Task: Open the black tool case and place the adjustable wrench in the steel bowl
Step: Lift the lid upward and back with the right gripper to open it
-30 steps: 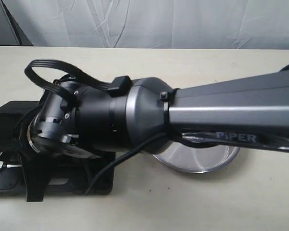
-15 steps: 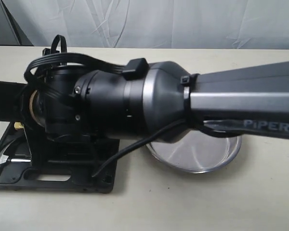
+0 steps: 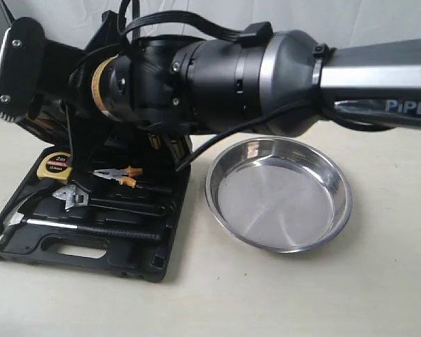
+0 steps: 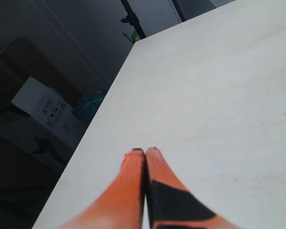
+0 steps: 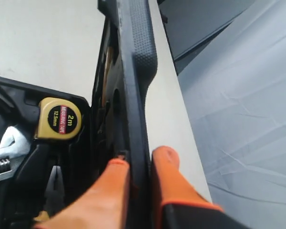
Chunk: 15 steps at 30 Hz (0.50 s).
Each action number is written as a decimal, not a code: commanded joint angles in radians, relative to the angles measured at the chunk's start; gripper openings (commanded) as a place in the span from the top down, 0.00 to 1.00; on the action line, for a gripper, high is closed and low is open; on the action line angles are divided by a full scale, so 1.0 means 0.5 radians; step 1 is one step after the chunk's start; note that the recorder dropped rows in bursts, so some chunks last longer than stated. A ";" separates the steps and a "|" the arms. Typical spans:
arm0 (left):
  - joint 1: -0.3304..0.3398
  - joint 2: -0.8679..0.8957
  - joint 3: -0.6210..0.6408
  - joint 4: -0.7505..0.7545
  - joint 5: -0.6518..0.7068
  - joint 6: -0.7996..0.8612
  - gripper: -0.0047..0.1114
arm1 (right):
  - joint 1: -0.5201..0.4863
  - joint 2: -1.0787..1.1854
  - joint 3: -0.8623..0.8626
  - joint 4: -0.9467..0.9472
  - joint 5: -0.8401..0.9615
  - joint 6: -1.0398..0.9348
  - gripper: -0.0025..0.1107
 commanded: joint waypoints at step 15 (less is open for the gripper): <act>-0.011 0.010 -0.004 -0.001 -0.039 -0.008 0.96 | -0.323 -0.019 -0.006 0.006 -0.320 0.027 0.99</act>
